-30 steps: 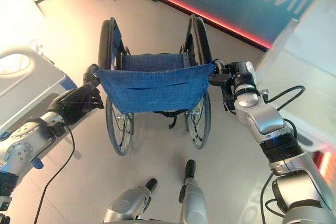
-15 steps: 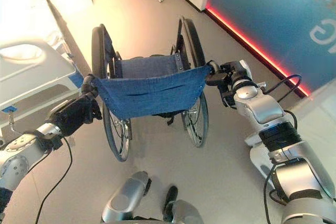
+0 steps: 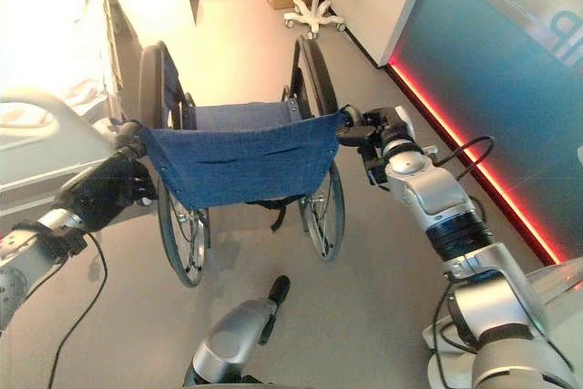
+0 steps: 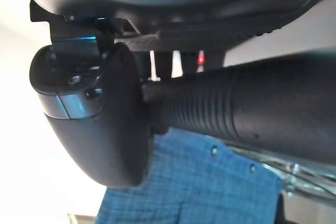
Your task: Push the wheelchair next to the bed
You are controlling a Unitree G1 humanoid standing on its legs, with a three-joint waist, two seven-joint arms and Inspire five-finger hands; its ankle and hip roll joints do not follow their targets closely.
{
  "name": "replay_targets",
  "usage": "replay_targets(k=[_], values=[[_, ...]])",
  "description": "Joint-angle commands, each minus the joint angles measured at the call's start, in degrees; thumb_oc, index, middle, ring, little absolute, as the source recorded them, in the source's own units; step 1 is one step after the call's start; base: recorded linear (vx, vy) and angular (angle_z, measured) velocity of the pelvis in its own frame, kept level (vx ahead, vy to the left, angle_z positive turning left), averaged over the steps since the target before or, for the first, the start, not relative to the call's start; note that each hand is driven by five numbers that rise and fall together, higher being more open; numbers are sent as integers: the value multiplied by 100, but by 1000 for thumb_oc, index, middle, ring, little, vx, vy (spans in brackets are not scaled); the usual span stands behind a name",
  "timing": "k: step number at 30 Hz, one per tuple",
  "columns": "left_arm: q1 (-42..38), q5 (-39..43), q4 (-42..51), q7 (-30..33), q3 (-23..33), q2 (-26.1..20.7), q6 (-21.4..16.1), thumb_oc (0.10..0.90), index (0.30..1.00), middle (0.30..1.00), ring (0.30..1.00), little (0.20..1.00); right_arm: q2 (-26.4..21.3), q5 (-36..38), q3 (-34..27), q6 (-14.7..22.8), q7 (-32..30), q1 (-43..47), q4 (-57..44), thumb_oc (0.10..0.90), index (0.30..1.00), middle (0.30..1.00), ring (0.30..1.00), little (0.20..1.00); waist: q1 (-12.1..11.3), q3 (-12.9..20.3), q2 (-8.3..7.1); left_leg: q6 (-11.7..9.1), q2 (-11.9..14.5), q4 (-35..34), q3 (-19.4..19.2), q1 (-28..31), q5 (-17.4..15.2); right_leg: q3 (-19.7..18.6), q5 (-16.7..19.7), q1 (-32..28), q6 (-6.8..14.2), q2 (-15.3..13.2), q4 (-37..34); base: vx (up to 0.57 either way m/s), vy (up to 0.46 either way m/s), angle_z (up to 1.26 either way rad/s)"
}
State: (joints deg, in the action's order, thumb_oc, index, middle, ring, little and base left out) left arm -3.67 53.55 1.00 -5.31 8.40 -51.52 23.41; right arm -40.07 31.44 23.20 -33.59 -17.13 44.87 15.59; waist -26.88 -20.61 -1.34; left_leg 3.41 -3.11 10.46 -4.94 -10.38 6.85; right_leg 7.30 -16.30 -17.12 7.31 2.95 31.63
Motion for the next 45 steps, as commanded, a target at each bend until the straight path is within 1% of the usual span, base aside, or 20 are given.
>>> replay_targets(k=[1,4,6,8,10,13,17,19,23,24,26,29,31,32,36,38,40,41,44,45], values=[[-1044,-162,-208,336,283,-473,-491,400,300,300,300,300,-250,-74,51,1077,138,-67,-945,400,300,300,300,300,759,1075,-303,104,-470,-565,266,-45,-80,110,2486,655,497,287,854,325,12,30],[-1324,26,-263,340,32,-579,-420,400,300,300,300,300,-295,-154,32,951,132,-25,-1024,400,300,300,300,300,998,1122,-239,100,-561,-423,434,67,-179,-89,2213,1005,308,89,377,451,21,66],[-1510,158,-516,184,-123,-694,-586,400,300,300,300,300,-365,-287,-12,1025,177,-7,-995,400,300,300,300,300,1155,1039,-162,41,-547,-143,562,158,-373,98,1540,1298,-27,-300,-966,362,-110,90],[-1518,171,-544,164,-149,-688,-675,400,300,300,300,300,-431,-315,-77,1120,214,-47,-986,400,300,300,300,300,1236,940,-167,4,-551,26,692,250,-531,174,1478,1397,-104,-427,-1539,243,-154,65],[-1502,104,-560,151,-162,-605,-827,400,300,300,300,300,-585,-279,-161,1205,255,-21,-987,400,300,300,300,300,1363,756,-202,-36,-562,231,925,564,-874,228,1872,1838,-73,-746,-2287,353,-249,84],[-1479,-49,-420,189,-192,-523,-883,400,300,300,300,300,-645,-102,-177,1029,136,208,-1002,400,300,300,300,300,1549,594,-319,-78,-475,548,1287,1104,-1622,124,2664,2444,226,-1189,-3435,532,-333,50],[-1343,-235,-195,317,-138,-348,-919,400,300,300,300,300,-652,6,-224,752,116,355,-1152,400,300,300,300,300,1619,575,-407,-104,-318,723,1466,1450,-2026,17,2780,2587,299,-1228,-3212,495,-247,67],[-1217,-293,-133,255,-83,-162,-976,400,300,300,300,300,-692,-63,-238,648,222,390,-1156,400,300,300,300,300,1647,675,-425,-148,-242,995,1488,1476,-1849,-16,2620,2477,269,-1131,-3020,476,-157,69],[-1039,-155,21,357,94,-62,-808,400,300,300,300,300,-832,-143,-213,561,570,361,-1108,400,300,300,300,300,1830,985,-349,-517,196,1465,1483,1739,-977,85,2268,2436,-37,-804,-2515,410,-163,56],[-964,-101,20,449,186,-46,-749,400,300,300,300,300,-921,-177,-89,580,716,399,-1116,400,300,300,300,300,1860,1040,-397,-687,313,2439,1357,1543,-347,232,2142,2235,-266,-737,-2563,375,-328,20],[-806,30,32,498,315,-74,-747,400,300,300,300,300,-1081,-109,79,659,749,466,-1174,400,300,300,300,300,1796,978,-485,-739,76,3885,1215,950,34,276,1991,1950,-487,-652,-2620,388,-367,-26],[-657,39,-18,462,495,-56,-736,400,300,300,300,300,-1117,-5,141,741,765,543,-1205,400,300,300,300,300,1647,783,-498,-627,-294,4664,1043,-6,-92,322,1879,1627,-609,-486,-2578,266,-235,-24],[-627,5,-72,455,529,-38,-768,400,300,300,300,300,-1069,-53,147,769,800,530,-1260,400,300,300,300,300,1545,684,-461,-533,-375,4246,966,-276,-272,312,1817,1431,-597,-370,-2575,335,-183,15],[-532,43,-126,397,596,-100,-859,400,300,300,300,300,-1007,-74,196,762,755,565,-1302,400,300,300,300,300,1422,634,-407,-491,-345,3313,800,-388,-270,322,1684,1214,-586,-238,-2580,476,-166,-6],[-420,-29,-287,213,532,-47,-1114,400,300,300,300,300,-666,-175,348,845,591,712,-945,400,300,300,300,300,1182,662,-168,-640,-74,904,346,-391,341,471,1275,784,-691,141,-2598,450,-72,-46],[-434,-212,-162,217,324,125,-1124,400,300,300,300,300,-495,-287,335,873,410,542,-813,400,300,300,300,300,1113,727,-21,-734,106,-249,-521,-571,715,665,996,360,-742,414,-2623,605,-57,-62],[-498,-251,-140,213,237,166,-1100,400,300,300,300,300,-490,-351,280,880,386,409,-822,400,300,300,300,300,1126,759,-59,-792,45,-495,-720,-525,685,723,812,195,-724,401,-2617,453,-56,-22],[-603,-270,-127,182,225,129,-1031,400,300,300,300,300,-489,-408,177,932,410,268,-820,400,300,300,300,300,1086,824,-82,-634,53,-442,-902,-571,603,823,651,156,-776,439,-2522,469,-71,29],[-685,-222,-154,162,302,19,-916,400,300,300,300,300,-403,-402,158,1013,455,268,-720,400,300,300,300,300,977,931,-133,-482,-129,-640,-678,-509,337,717,420,107,-711,447,-2287,406,-55,19],[-792,-139,-248,232,354,-85,-759,400,300,300,300,300,-275,-370,144,1120,500,224,-660,400,300,300,300,300,841,1042,-259,-220,-296,-465,-471,-395,26,737,472,26,-547,322,-1769,518,-44,16]])
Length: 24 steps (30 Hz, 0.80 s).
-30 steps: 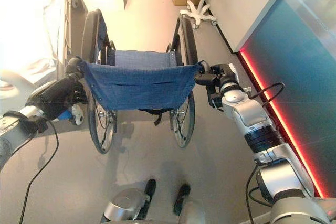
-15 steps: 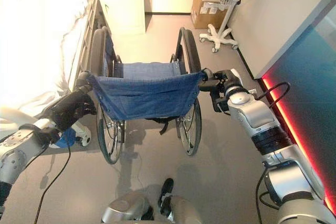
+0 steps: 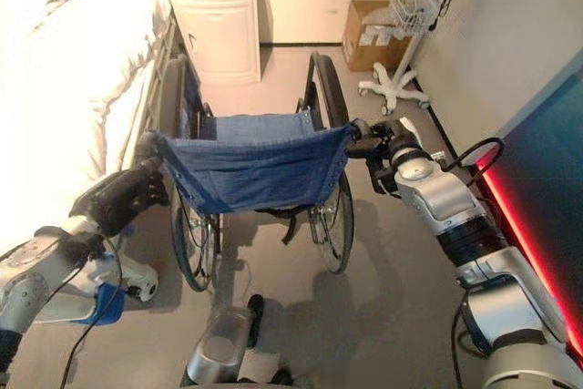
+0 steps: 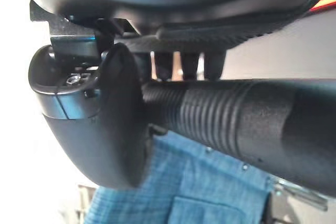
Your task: Push the wheelchair next to the bed
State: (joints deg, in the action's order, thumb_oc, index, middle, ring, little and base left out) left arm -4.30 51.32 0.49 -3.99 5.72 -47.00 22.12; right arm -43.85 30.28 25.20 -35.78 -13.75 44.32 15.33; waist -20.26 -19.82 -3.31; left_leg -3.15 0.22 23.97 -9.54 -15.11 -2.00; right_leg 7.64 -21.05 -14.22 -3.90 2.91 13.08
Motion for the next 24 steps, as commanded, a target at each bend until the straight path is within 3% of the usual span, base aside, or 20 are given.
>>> replay_targets(k=[1,2,4,5,6,7,8,9,10,11,13,15,19,24], values=[[-775,32,-250,56,631,-571,-552,400,300,300,300,300,145,-239,-56,1384,118,221,-648,400,300,300,300,300,133,1007,-157,595,-718,-1830,-17,150,788,753,1381,-225,833,246,644,493,-33,6],[-778,30,-254,53,628,-574,-552,400,300,300,300,300,146,-239,-59,1384,117,217,-650,400,300,300,300,300,129,1012,-162,602,-723,-1834,-22,149,786,749,1372,-214,841,238,663,338,29,-35],[-871,27,-338,4,596,-669,-548,400,300,300,300,300,141,-226,-88,1481,120,134,-687,400,300,300,300,300,101,1077,-244,764,-843,-2026,240,400,747,607,2625,147,1515,198,2075,335,24,-27],[-924,100,-388,30,578,-701,-555,400,300,300,300,300,123,-180,-69,1498,117,146,-701,400,300,300,300,300,113,1112,-196,780,-778,-2057,331,475,758,512,3023,364,1647,237,2456,402,-6,0],[-1156,260,-530,107,424,-768,-515,400,300,300,300,300,129,-196,-21,1440,99,185,-767,400,300,300,300,300,287,1090,-97,781,-751,-1943,543,656,674,322,2993,863,1553,-35,2567,317,-9,8],[-1202,274,-567,101,394,-783,-505,400,300,300,300,300,134,-224,-25,1430,109,183,-779,400,300,300,300,300,312,1100,-55,772,-718,-1919,590,661,674,308,2972,948,1512,-68,2511,338,-17,12],[-1296,287,-656,47,282,-813,-517,400,300,300,300,300,112,-289,-39,1393,123,160,-827,400,300,300,300,300,410,1084,22,750,-701,-1869,721,719,660,363,2670,1142,1378,-259,2326,243,-64,32],[-1355,256,-667,-71,166,-868,-537,400,300,300,300,300,36,-347,-53,1374,106,134,-876,400,300,300,300,300,507,1044,118,708,-649,-1801,870,787,627,374,2351,1335,1214,-432,1901,259,-167,50],[-1424,289,-674,-199,64,-947,-603,400,300,300,300,300,-90,-341,-103,1375,45,104,-905,400,300,300,300,300,585,992,126,669,-661,-1723,1081,864,531,290,2311,1475,1123,-610,1126,240,-357,80],[-1526,446,-654,-261,-60,-1051,-734,400,300,300,300,300,-359,-302,-253,1503,71,28,-904,400,300,300,300,300,675,900,121,610,-646,-1590,1404,965,340,167,2337,1717,1055,-864,194,198,-420,100],[-1664,498,-694,-243,-151,-1100,-768,400,300,300,300,300,-467,-228,-332,1563,65,-1,-912,400,300,300,300,300,780,831,95,582,-631,-1456,1606,1012,147,62,2467,1769,1098,-983,-265,181,-368,113],[-1908,399,-753,-161,-322,-1096,-784,400,300,300,300,300,-472,-55,-378,1415,-109,108,-1070,400,300,300,300,300,932,728,-97,459,-480,-1254,1894,1110,-230,-329,2942,2015,1257,-1231,-1082,264,-535,108],[-1545,226,-417,-53,-128,-869,-773,400,300,300,300,300,-536,126,-390,1081,-60,284,-1245,400,300,300,300,300,869,771,-300,318,-209,-1154,2038,1237,-393,-215,2817,1855,1361,-1136,-1093,218,-305,62],[-937,254,-83,-62,268,-713,-689,400,300,300,300,300,-766,177,-345,936,88,363,-1185,400,300,300,300,300,848,932,-366,31,224,-924,1749,1106,73,206,2490,1513,1101,-966,-1170,192,-171,44]])
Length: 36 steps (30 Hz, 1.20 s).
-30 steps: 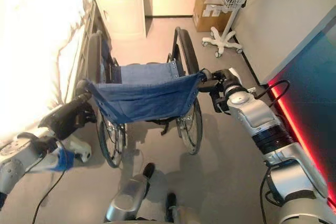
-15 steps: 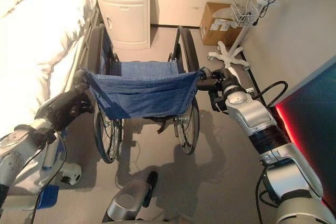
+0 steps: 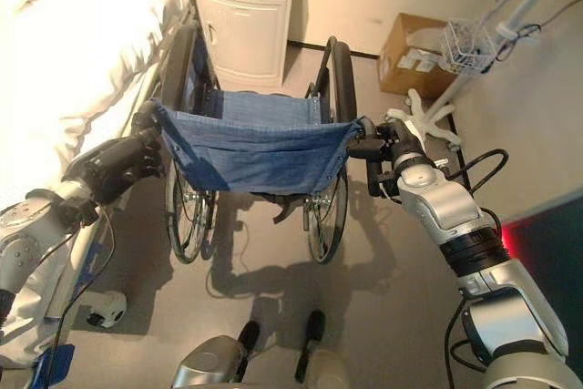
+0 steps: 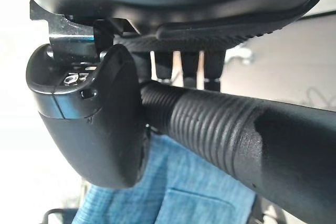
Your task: Push the wheelchair next to the bed
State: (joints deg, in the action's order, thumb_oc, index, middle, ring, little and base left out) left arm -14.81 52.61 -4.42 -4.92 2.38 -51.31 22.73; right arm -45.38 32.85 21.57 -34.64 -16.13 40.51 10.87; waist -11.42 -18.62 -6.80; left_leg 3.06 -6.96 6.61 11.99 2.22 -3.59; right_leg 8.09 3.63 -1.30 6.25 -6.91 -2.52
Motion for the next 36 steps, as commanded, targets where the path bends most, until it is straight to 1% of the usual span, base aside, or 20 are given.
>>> replay_targets(k=[1,2,5,7,9,14,22,24,28,29,30,31,36], values=[[134,123,404,39,606,-266,-757,400,300,300,300,300,-612,-84,25,823,330,753,-730,400,300,300,300,300,-28,814,-10,-607,977,842,-489,-655,276,204,-5,196,64,30,385,81,-95,32],[165,146,405,-2,575,-218,-781,400,300,300,300,300,-623,-136,27,782,274,722,-755,400,300,300,300,300,12,808,40,-673,1093,861,-840,-735,422,422,-62,99,4,64,360,65,-62,54],[134,148,432,-11,477,-71,-794,400,300,300,300,300,-670,-308,-85,716,300,551,-839,400,300,300,300,300,119,794,156,-812,1342,640,-1494,-729,600,895,-167,-102,-63,83,313,67,-26,77],[91,136,405,1,455,-6,-785,400,300,300,300,300,-675,-352,-103,696,313,505,-865,400,300,300,300,300,150,804,202,-862,1422,522,-1604,-685,672,1035,-203,-162,-79,78,306,66,27,73],[47,57,296,-5,416,119,-810,400,300,300,300,300,-586,-455,-50,664,353,567,-789,400,300,300,300,300,146,847,276,-906,1454,333,-1545,-595,758,1108,-243,-212,-103,84,284,81,49,19],[64,67,240,63,418,200,-787,400,300,300,300,300,-518,-555,60,609,371,624,-784,400,300,300,300,300,146,905,363,-967,1477,25,-1571,-430,827,1201,-225,-355,-97,72,129,70,52,7],[127,48,183,149,469,233,-826,400,300,300,300,300,-393,-605,233,583,300,668,-775,400,300,300,300,300,100,977,415,-948,1389,-276,-1572,-268,729,1237,-184,-469,-47,17,-5,26,55,2],[147,75,178,226,517,213,-814,400,300,300,300,300,-388,-586,236,601,246,623,-770,400,300,300,300,300,94,993,432,-931,1357,-358,-1577,-216,676,1227,-171,-505,-28,0,-51,0,67,0],[136,64,125,314,547,169,-772,400,300,300,300,300,-375,-588,187,623,169,575,-717,400,300,300,300,300,98,1019,449,-916,1337,-491,-1588,-141,675,1222,-144,-544,8,-16,-107,-5,35,-2],[110,46,84,371,538,164,-765,580,571,571,571,571,-362,-582,172,600,111,563,-712,745,818,818,818,818,107,1036,459,-906,1320,-577,-1594,-102,684,1221,-128,-563,30,-25,-146,0,0,0],[101,38,72,383,533,164,-765,646,669,669,669,669,-359,-580,169,589,92,558,-717,800,900,900,900,900,109,1039,462,-904,1316,-597,-1597,-90,687,1219,-124,-567,34,-26,-154,-14,38,-2],[74,17,34,383,536,143,-769,800,900,900,900,900,-362,-579,151,545,46,553,-721,800,900,900,900,900,112,1060,470,-896,1298,-694,-1603,-45,698,1220,-110,-590,56,-33,-194,0,0,0],[29,-4,109,468,562,82,-780,800,900,900,900,900,-438,-515,34,611,-97,460,-718,800,900,900,900,900,133,1103,499,-880,1271,-882,-1648,57,712,1231,-90,-601,111,-72,-228,-28,10,1]])
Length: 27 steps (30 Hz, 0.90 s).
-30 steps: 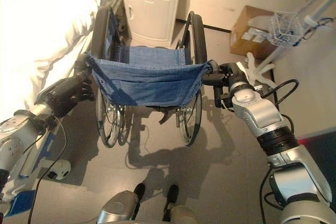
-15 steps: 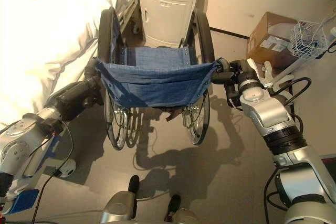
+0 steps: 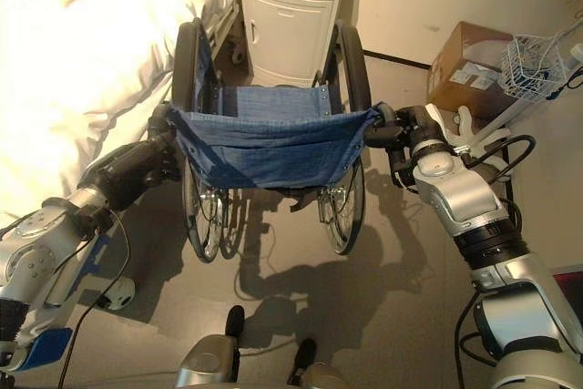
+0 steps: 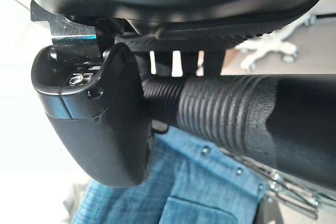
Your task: Push the wheelchair next to the bed
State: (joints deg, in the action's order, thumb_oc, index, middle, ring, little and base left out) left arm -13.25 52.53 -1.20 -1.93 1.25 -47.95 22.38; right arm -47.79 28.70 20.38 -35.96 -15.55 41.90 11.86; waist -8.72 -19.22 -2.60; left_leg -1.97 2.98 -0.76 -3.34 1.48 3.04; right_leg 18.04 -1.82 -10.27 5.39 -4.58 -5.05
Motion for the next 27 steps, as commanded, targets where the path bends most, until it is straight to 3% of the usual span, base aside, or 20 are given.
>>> replay_targets(k=[1,13,21,27], values=[[-141,-18,-181,198,700,-282,-735,800,900,900,900,900,-222,-84,89,769,-180,266,-840,800,900,900,900,900,-123,1184,92,-375,275,-199,-137,164,52,237,457,290,214,-313,15,0,0,0],[-9,-216,-32,440,1170,-744,-690,800,900,900,900,900,-602,-160,-435,853,-368,-111,-990,800,900,900,900,900,5,1451,123,-387,248,-424,-282,336,44,216,468,282,267,-330,5,-2,1,1],[414,-268,30,442,1765,-935,-604,800,900,900,900,900,-1211,-480,-1264,816,-564,-646,-1111,800,900,900,900,900,112,1515,131,-391,241,-424,-340,340,-36,181,434,318,293,-322,5,0,1,1],[708,-382,-66,483,2170,-1022,-672,800,900,900,900,900,-1511,-159,-1993,907,-662,-1205,-1092,800,900,900,900,900,203,1514,136,-394,250,-424,-387,358,-87,152,420,337,316,-327,5,5,3,7]])
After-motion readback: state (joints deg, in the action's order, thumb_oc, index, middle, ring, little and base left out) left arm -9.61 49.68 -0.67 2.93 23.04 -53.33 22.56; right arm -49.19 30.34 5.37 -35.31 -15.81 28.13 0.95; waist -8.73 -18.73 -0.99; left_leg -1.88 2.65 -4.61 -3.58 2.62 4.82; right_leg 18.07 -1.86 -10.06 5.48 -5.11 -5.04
